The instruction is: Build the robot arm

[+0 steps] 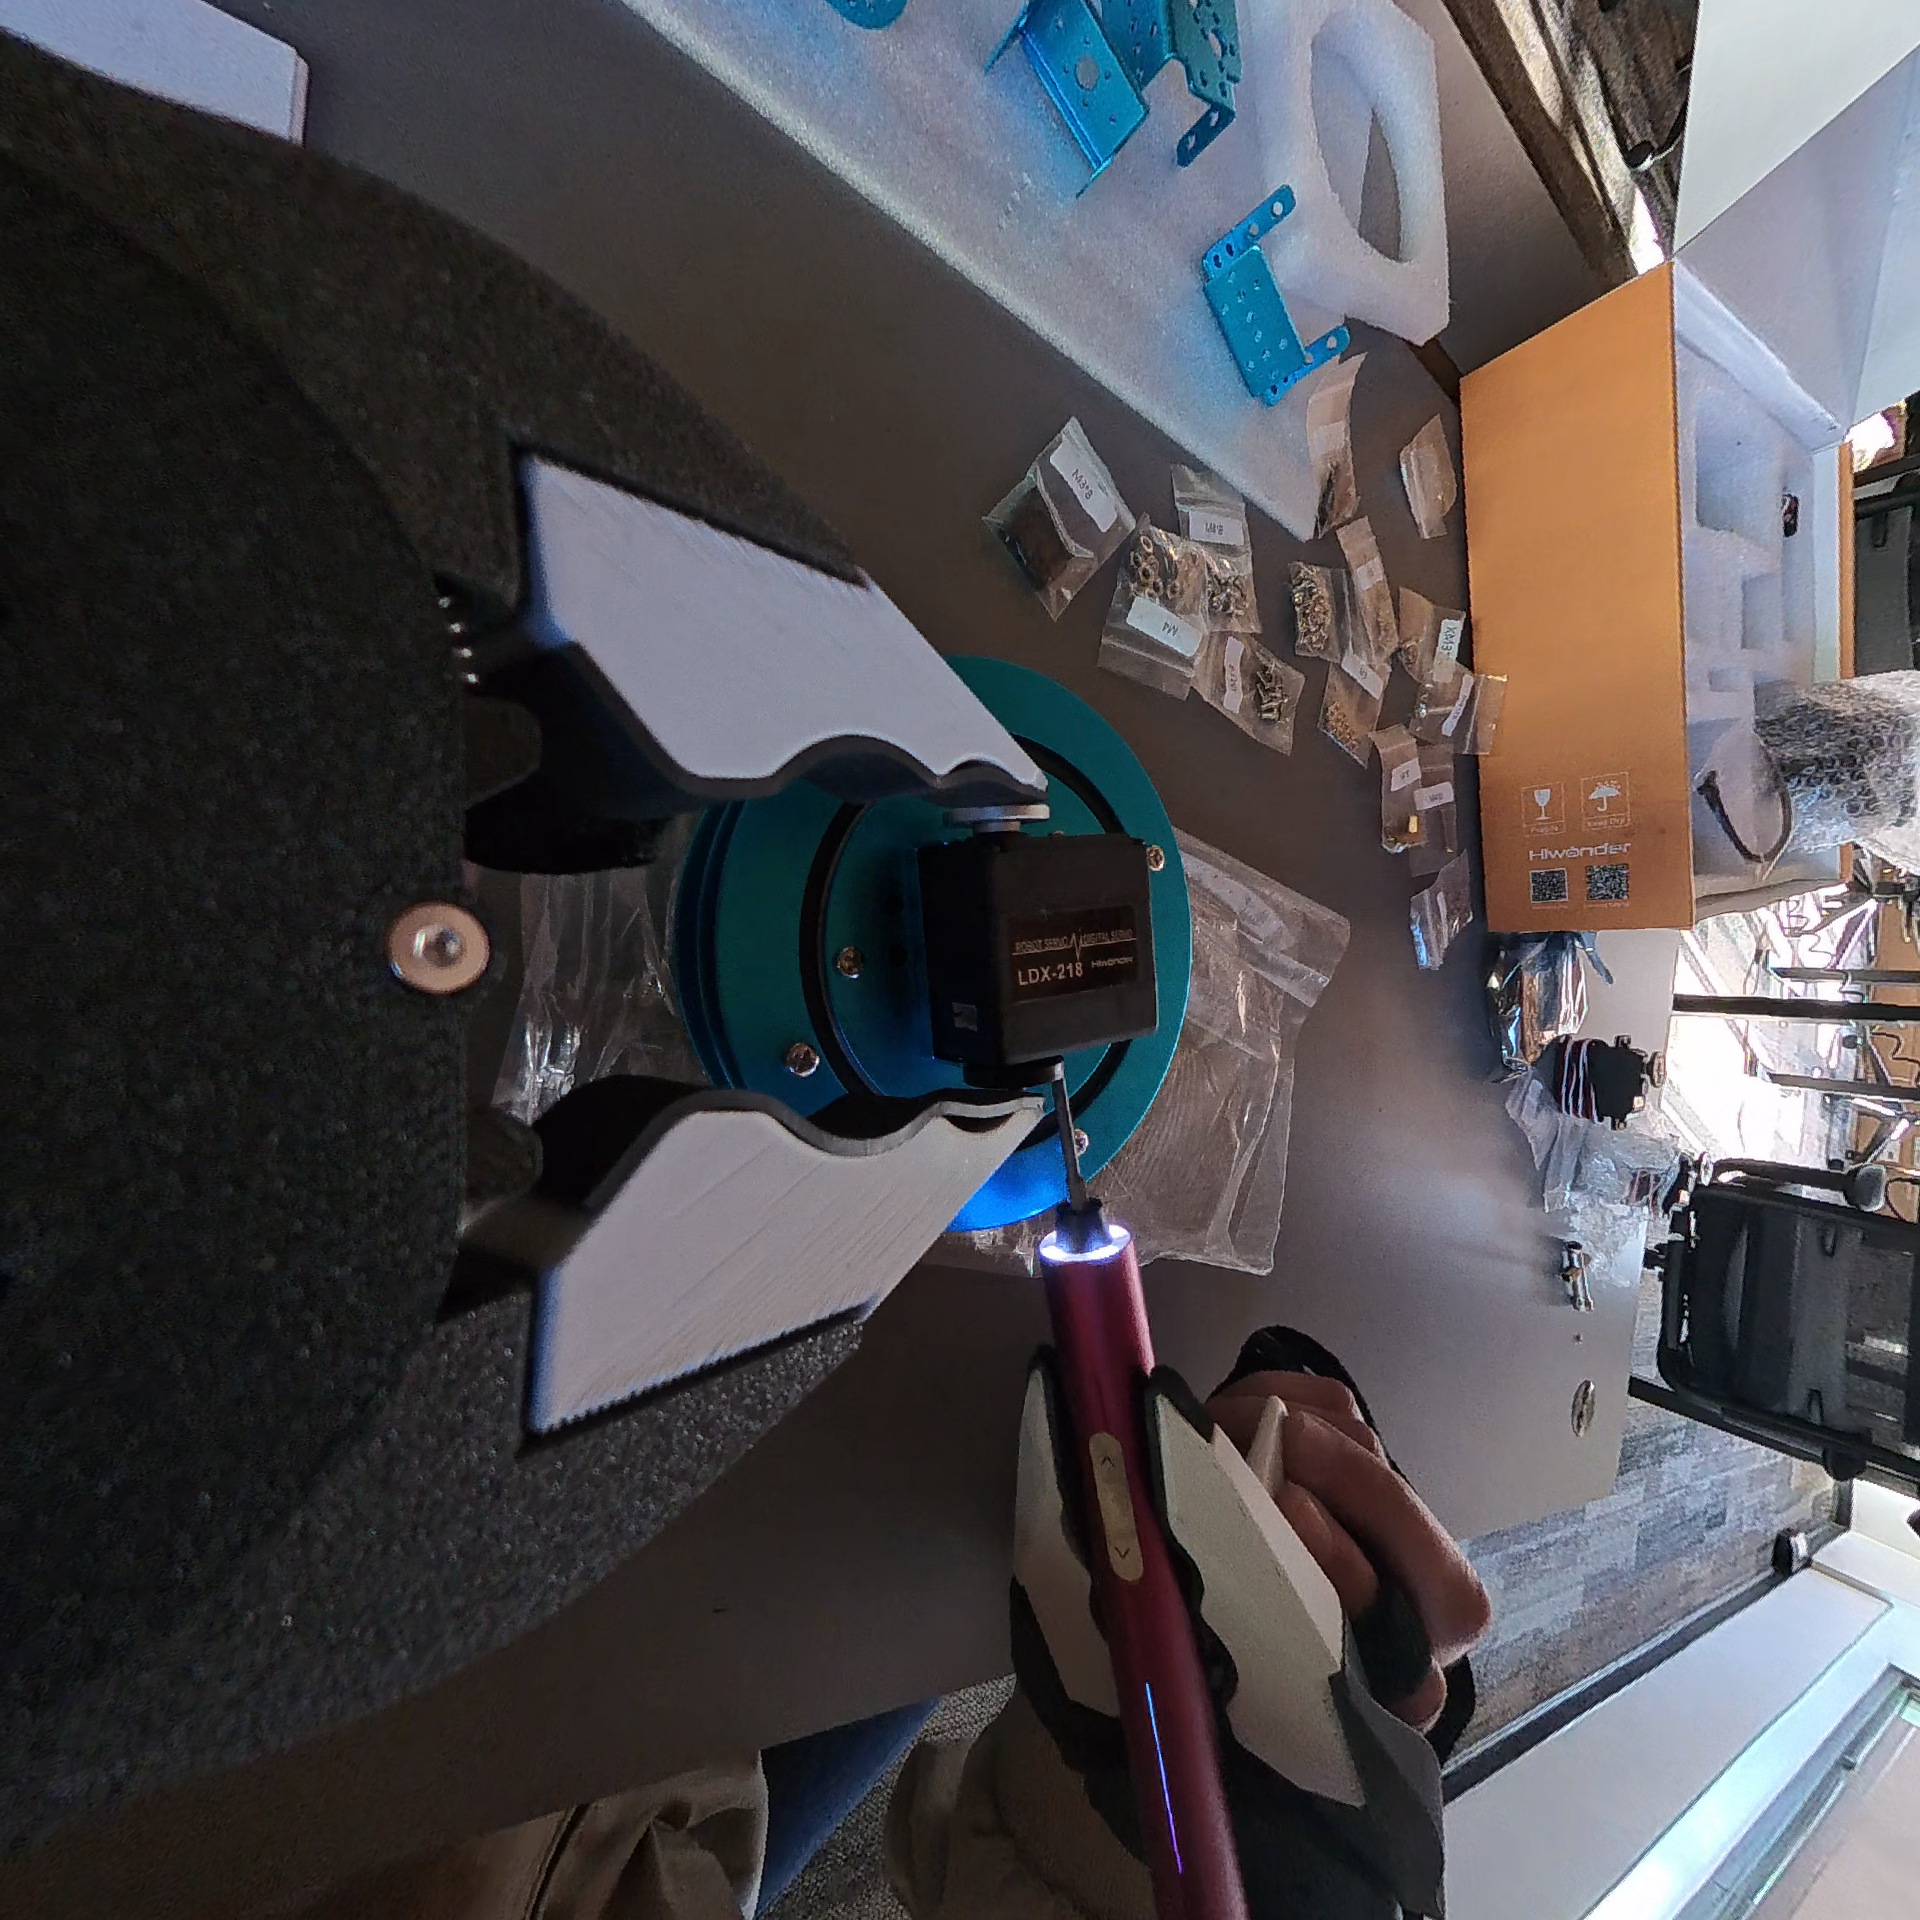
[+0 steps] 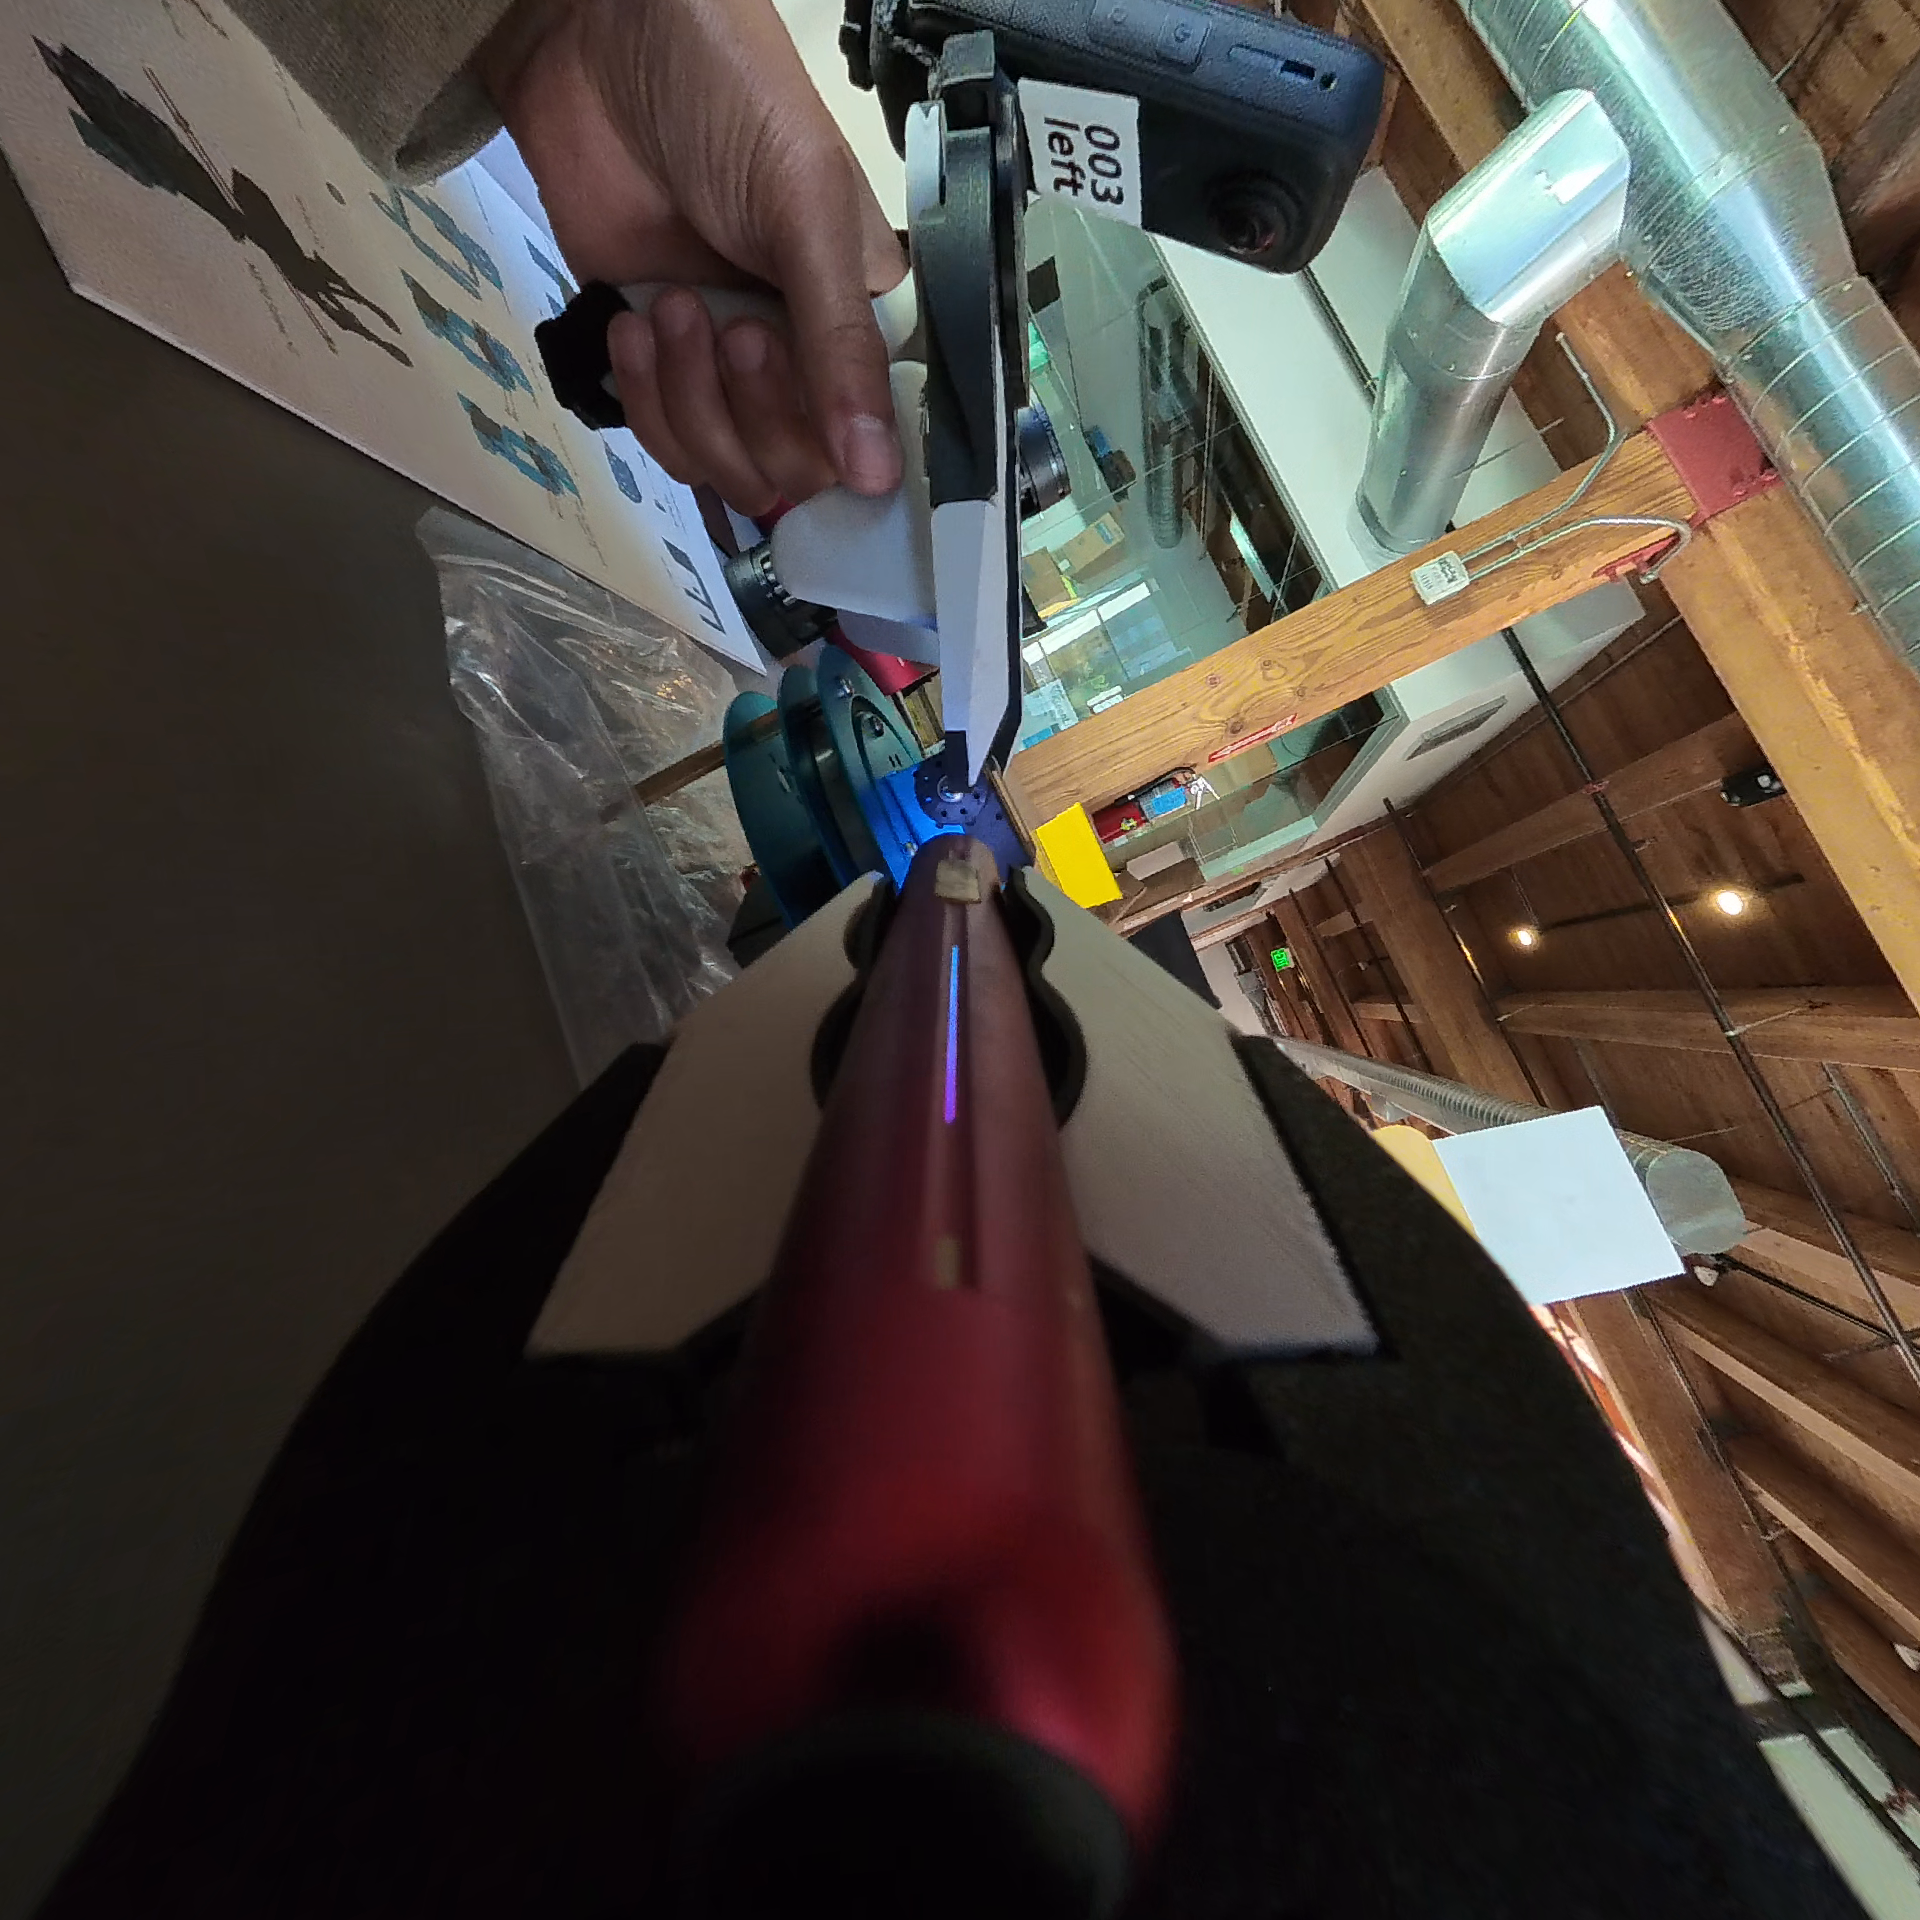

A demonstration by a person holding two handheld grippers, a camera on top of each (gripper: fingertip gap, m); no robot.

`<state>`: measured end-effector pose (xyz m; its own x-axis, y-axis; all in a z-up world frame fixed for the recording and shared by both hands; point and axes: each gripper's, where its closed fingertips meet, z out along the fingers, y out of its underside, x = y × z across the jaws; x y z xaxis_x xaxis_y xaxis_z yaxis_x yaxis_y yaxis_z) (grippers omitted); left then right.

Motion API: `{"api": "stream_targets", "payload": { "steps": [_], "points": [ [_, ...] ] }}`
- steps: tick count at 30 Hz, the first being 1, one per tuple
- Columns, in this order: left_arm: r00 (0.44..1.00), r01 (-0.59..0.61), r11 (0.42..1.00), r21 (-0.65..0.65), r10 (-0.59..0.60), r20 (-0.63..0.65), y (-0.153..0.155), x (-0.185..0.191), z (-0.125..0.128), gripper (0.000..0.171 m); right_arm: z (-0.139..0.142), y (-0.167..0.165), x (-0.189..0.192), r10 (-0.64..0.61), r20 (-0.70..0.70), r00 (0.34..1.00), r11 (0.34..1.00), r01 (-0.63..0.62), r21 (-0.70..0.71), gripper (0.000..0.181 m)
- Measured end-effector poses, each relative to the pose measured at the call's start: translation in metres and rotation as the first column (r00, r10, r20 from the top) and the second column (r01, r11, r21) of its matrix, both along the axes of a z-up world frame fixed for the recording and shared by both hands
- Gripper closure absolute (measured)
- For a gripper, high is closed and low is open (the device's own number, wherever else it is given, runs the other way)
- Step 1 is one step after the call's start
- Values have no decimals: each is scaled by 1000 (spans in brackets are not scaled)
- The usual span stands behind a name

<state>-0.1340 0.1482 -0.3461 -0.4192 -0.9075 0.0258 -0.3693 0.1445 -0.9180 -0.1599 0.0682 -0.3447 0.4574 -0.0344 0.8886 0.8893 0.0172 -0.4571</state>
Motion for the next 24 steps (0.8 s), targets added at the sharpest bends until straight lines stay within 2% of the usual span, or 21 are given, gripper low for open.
{"api": "stream_targets", "payload": {
  "steps": [17, 24],
  "points": [
    [1000, -8, 1000, 17, 8, 11, 0, 0, 0, 118, 1, 2, -1, 16, -28, 999, 1000, -16, 4, 162],
    [1000, -11, 1000, 11, 11, 16, 0, 0, 0, 118, 3, 4, -2, 35, -90, 995, 999, -35, 3, 163]
  ]
}}
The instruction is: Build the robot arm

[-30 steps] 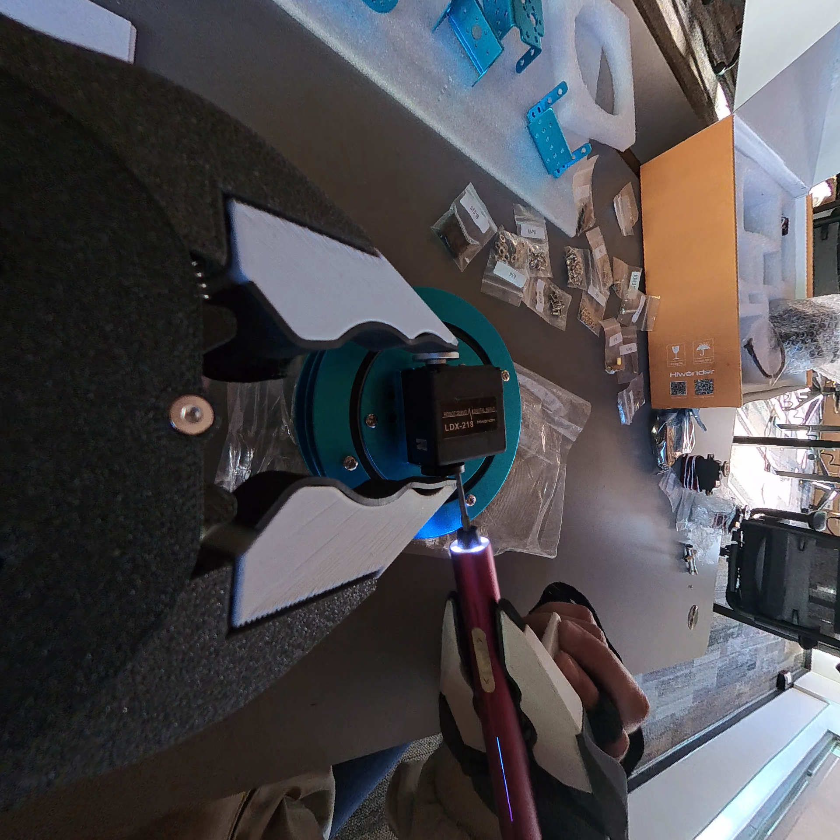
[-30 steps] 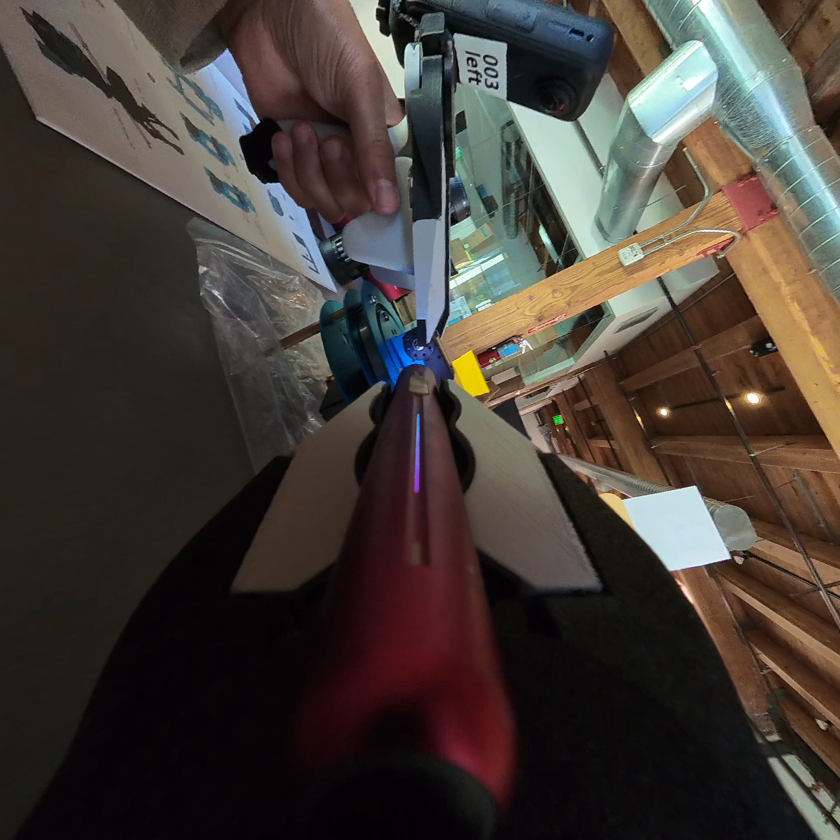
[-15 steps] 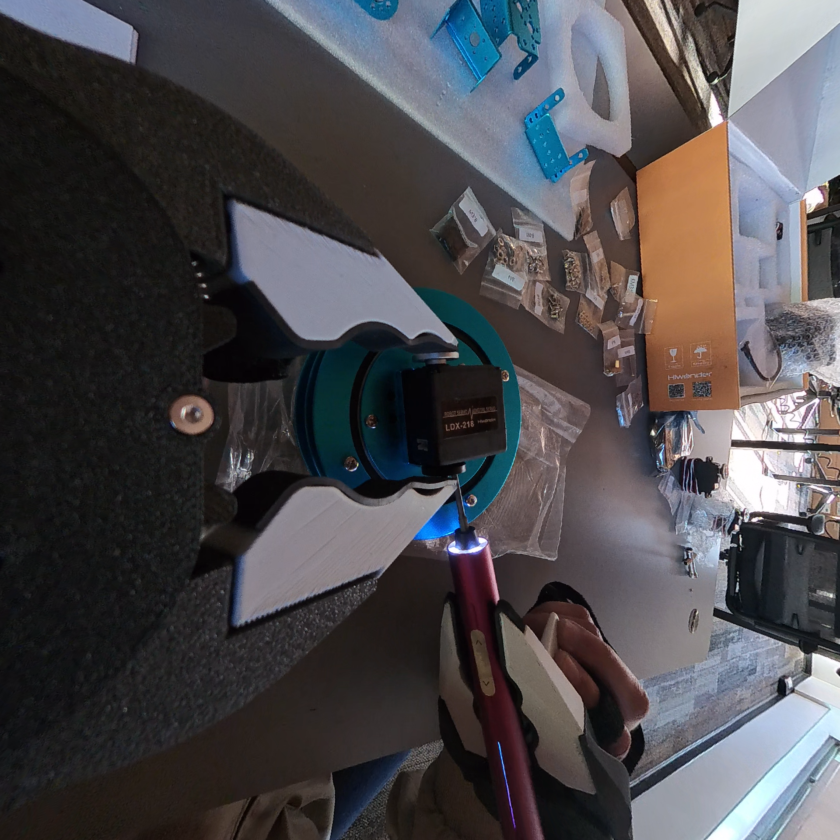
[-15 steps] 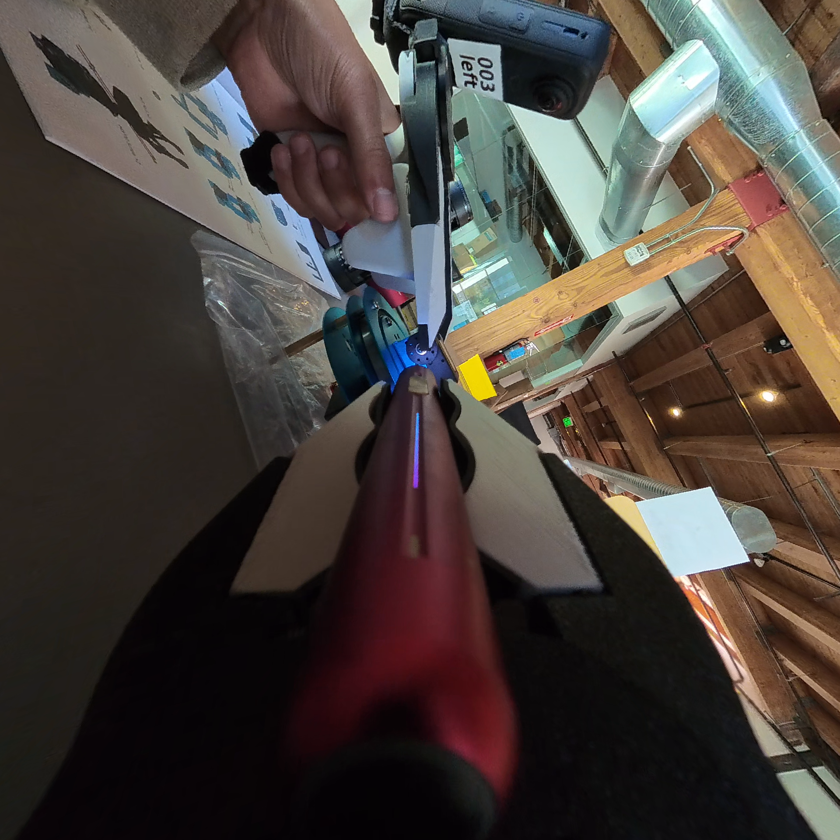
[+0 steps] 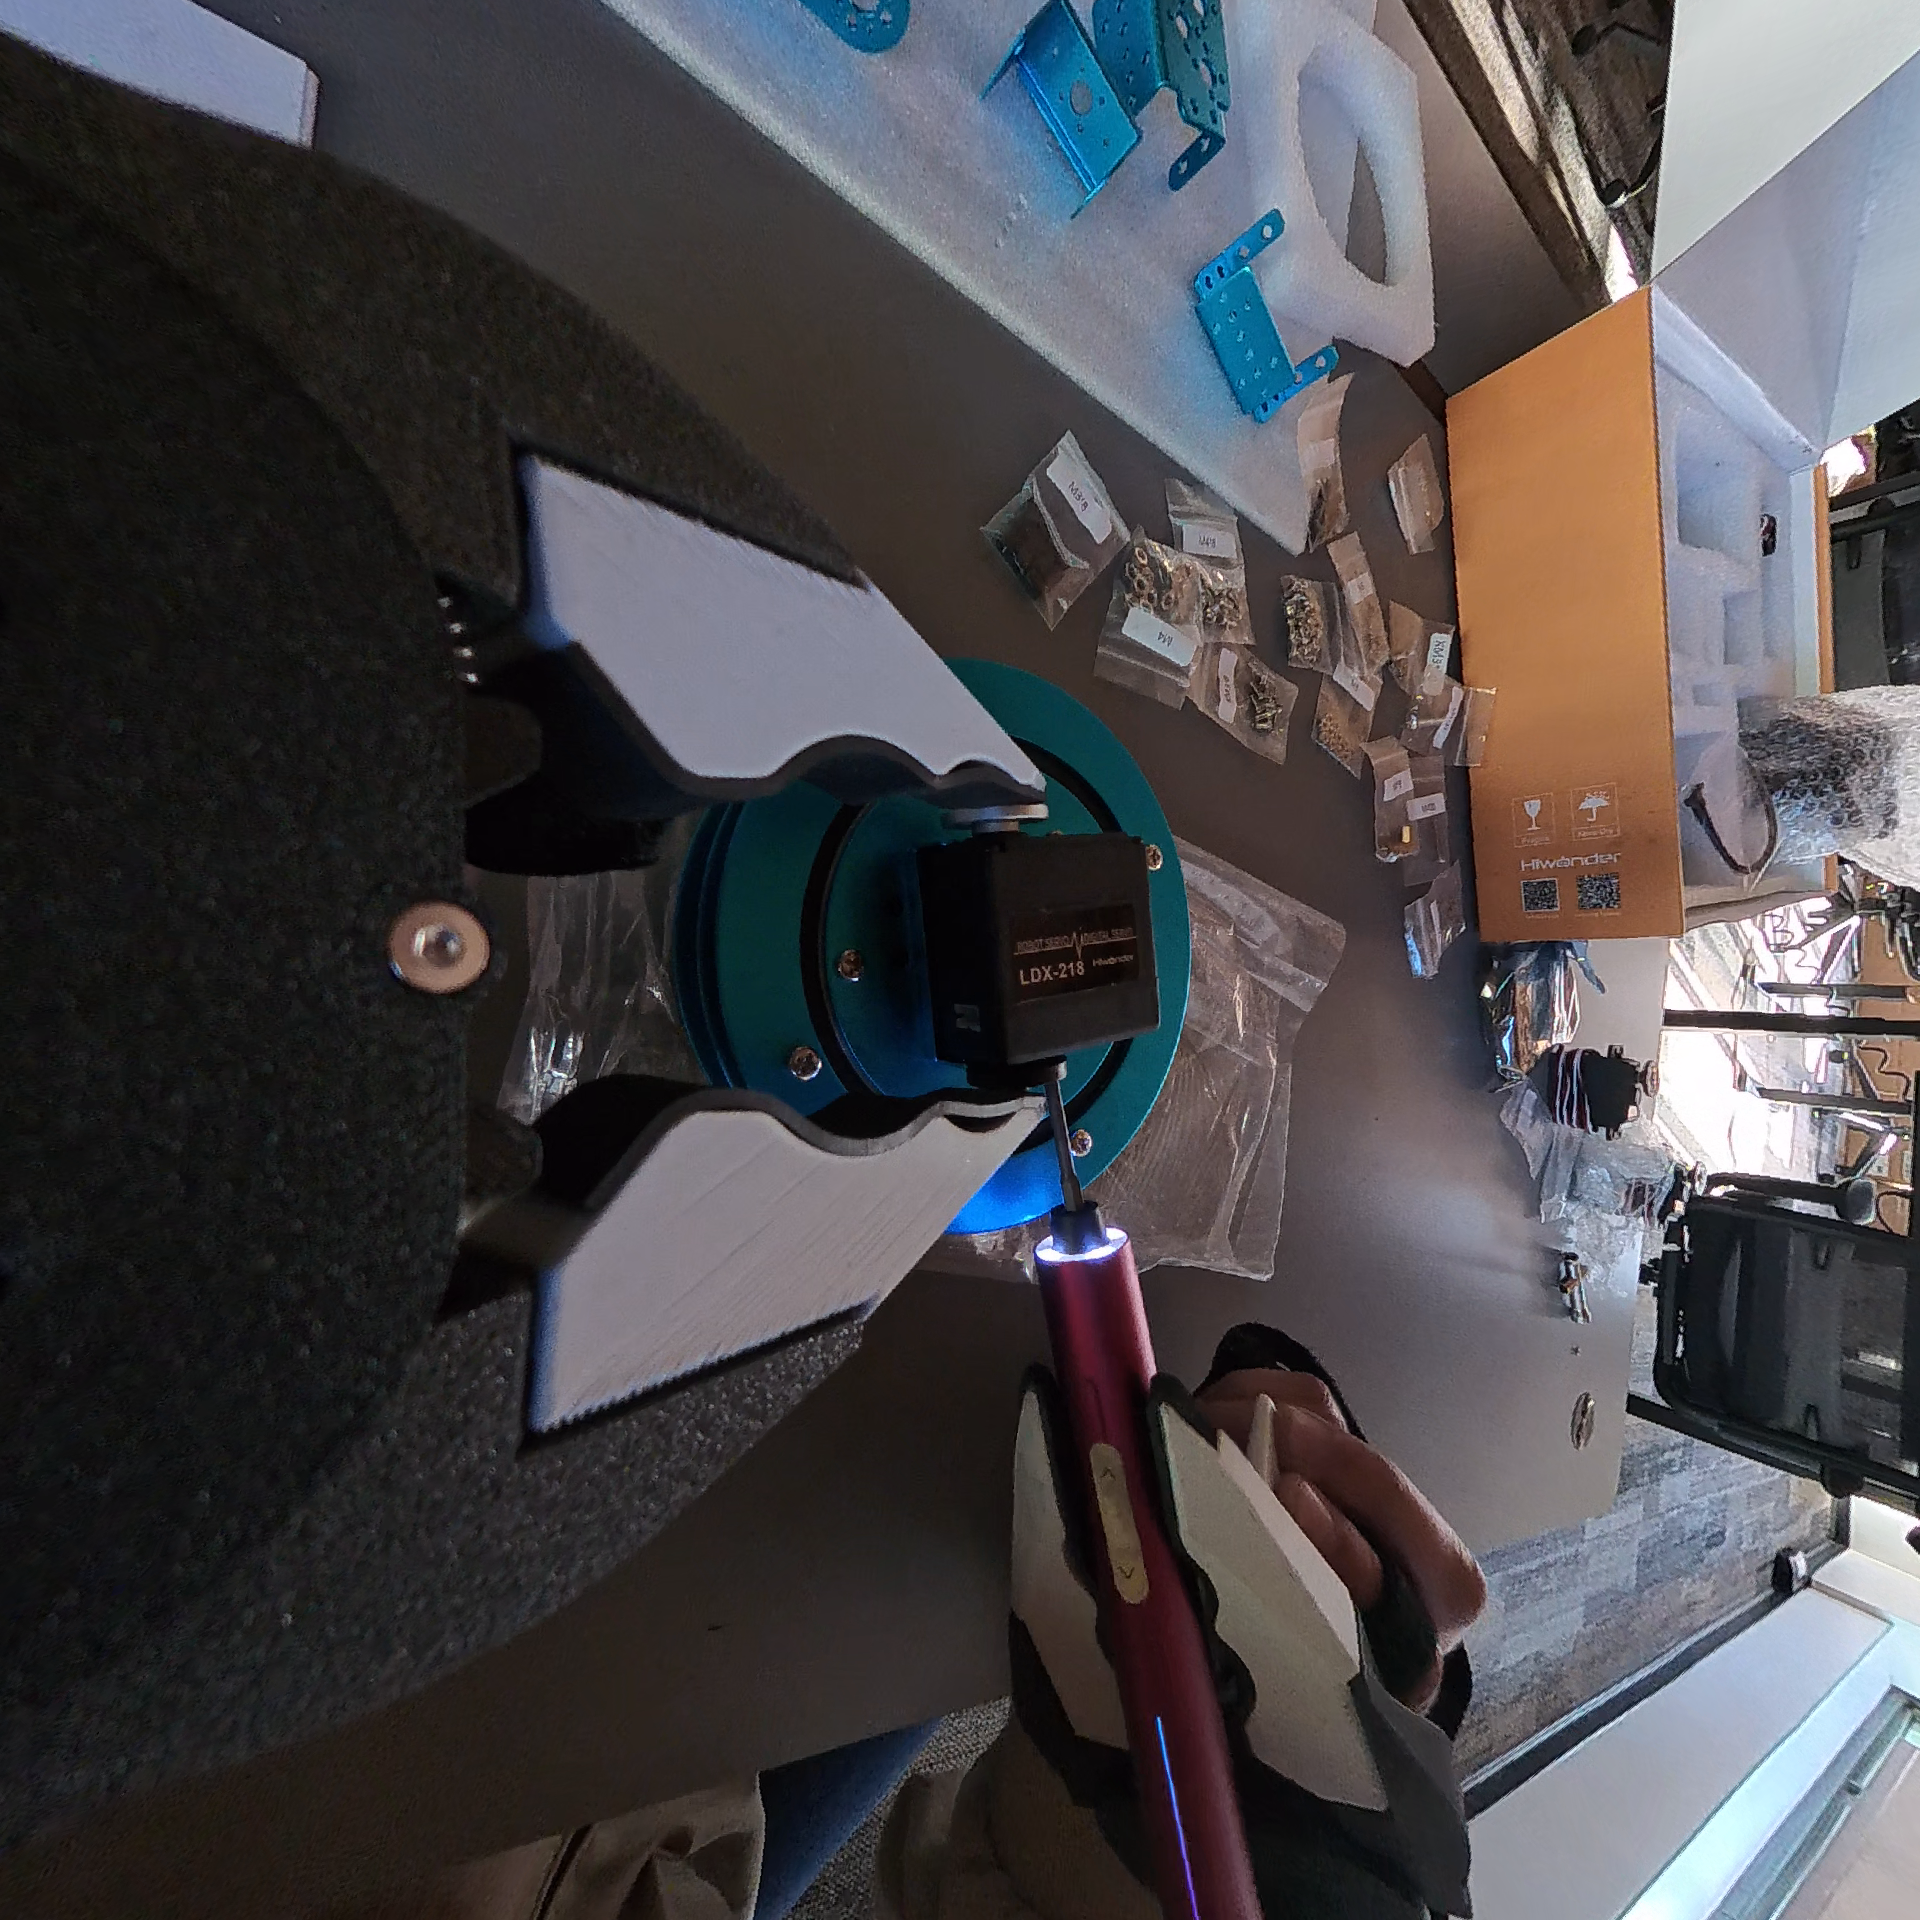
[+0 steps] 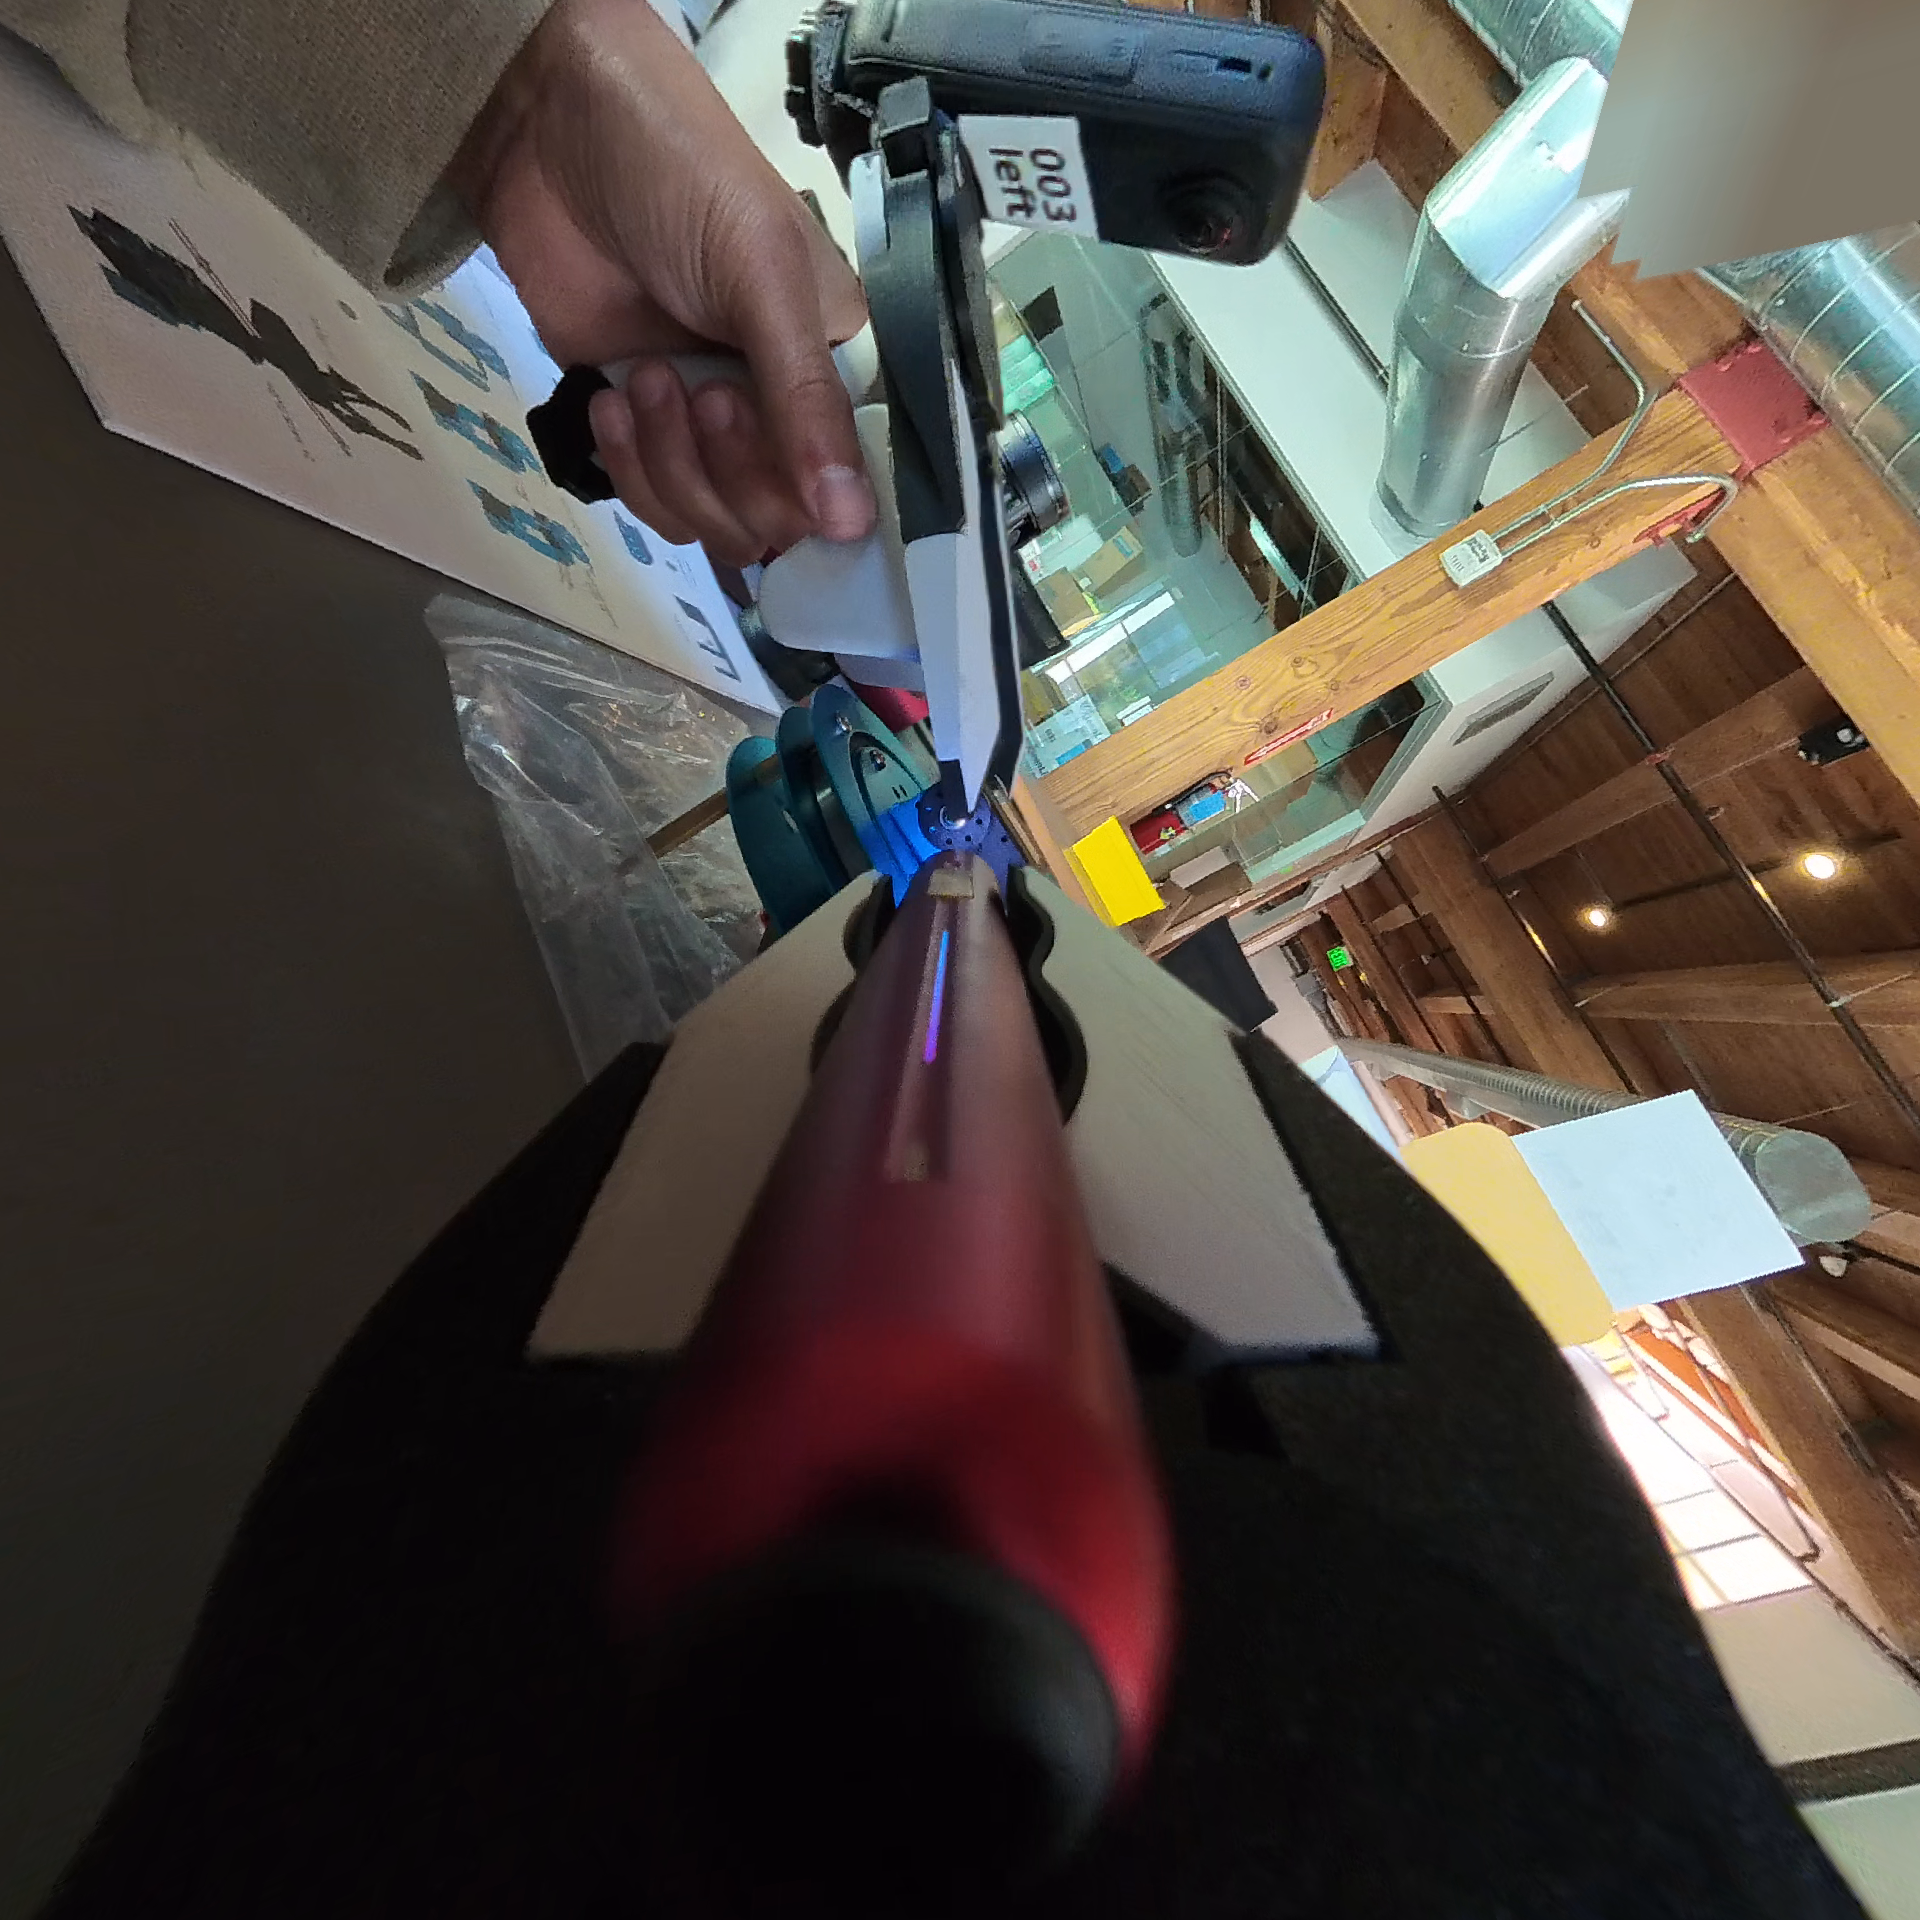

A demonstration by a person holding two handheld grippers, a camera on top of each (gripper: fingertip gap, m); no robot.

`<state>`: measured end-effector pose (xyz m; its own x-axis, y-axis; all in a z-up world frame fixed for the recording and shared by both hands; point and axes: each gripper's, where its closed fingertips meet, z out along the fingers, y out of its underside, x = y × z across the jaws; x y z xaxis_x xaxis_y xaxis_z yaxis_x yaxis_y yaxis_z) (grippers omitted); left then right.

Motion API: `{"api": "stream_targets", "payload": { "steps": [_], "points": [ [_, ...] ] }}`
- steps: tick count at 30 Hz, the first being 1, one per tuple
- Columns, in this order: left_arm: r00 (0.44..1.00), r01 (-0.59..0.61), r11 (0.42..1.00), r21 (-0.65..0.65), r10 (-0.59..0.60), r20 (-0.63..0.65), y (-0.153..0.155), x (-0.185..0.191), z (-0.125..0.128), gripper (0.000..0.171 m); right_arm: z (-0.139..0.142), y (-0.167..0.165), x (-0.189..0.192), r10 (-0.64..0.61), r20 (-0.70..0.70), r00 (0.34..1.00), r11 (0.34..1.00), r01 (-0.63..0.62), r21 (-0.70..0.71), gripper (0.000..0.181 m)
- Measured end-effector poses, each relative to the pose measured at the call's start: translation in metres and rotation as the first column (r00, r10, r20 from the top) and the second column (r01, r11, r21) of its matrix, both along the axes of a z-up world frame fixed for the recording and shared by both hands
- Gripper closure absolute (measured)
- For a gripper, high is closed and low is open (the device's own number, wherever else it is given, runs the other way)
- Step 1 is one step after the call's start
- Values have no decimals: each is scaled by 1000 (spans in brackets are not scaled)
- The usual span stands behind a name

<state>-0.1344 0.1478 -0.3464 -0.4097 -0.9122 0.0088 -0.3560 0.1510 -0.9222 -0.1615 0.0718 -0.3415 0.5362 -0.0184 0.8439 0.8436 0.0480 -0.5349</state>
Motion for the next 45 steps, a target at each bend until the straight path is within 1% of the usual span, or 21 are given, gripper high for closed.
{"api": "stream_targets", "payload": {
  "steps": [11, 16, 20, 22, 25, 27, 29, 32, 33, 37, 39, 41, 43, 45],
  "points": [
    [1000, -9, 1000, -4, 9, 14, 1, 0, 0, 118, 1, 2, 8, 21, -162, 987, 1000, -22, -5, 162],
    [999, -28, 1000, -7, 28, 26, 1, 0, 0, 118, 0, 2, 11, 0, -202, 979, 1000, -3, -12, 161],
    [998, -42, 999, -5, 42, 41, 0, 0, 0, 118, 1, 3, 12, -34, -283, 958, 999, 29, -21, 161],
    [998, -41, 999, -8, 41, 42, 0, 0, 0, 118, 1, 3, 10, -55, -280, 958, 998, 52, -18, 161],
    [998, -37, 999, -9, 38, 47, 0, 0, 0, 118, 0, 4, 10, -63, -235, 970, 998, 61, -12, 161],
    [999, -21, 1000, -9, 21, 45, -2, -1, 0, 117, 0, 4, 10, -58, -243, 968, 998, 57, -12, 161],
    [999, 13, 1000, -27, -12, 31, -8, -4, 0, 103, 0, 4, 10, -54, -235, 971, 999, 53, -11, 161],
    [1000, 21, 999, -50, -21, 0, -13, -6, 1, 89, -1, 6, 10, -47, -211, 976, 999, 47, -7, 161],
    [1000, 21, 999, -50, -22, -15, -16, -6, 0, 82, -1, 7, 10, -45, -204, 978, 999, 45, -7, 161],
    [991, -2, 1000, -25, -1, -134, -22, -5, -12, 62, -1, 8, 11, -39, -201, 979, 999, 39, -6, 161],
    [985, -9, 1000, -24, 4, -172, -27, -5, -13, 49, -1, 9, 11, -39, -187, 982, 999, 38, -5, 161],
    [977, -31, 998, -59, 18, -211, -31, -5, -11, 39, -2, 9, 10, -41, -170, 985, 999, 41, -4, 161],
    [970, -72, 990, -119, 42, -238, -33, -3, -7, 37, -2, 10, 10, -49, -151, 987, 999, 49, -2, 161],
    [966, -104, 986, -128, 69, -248, -33, 0, -6, 35, -2, 10, 10, -54, -141, 989, 999, 54, -1, 161]
  ]
}}
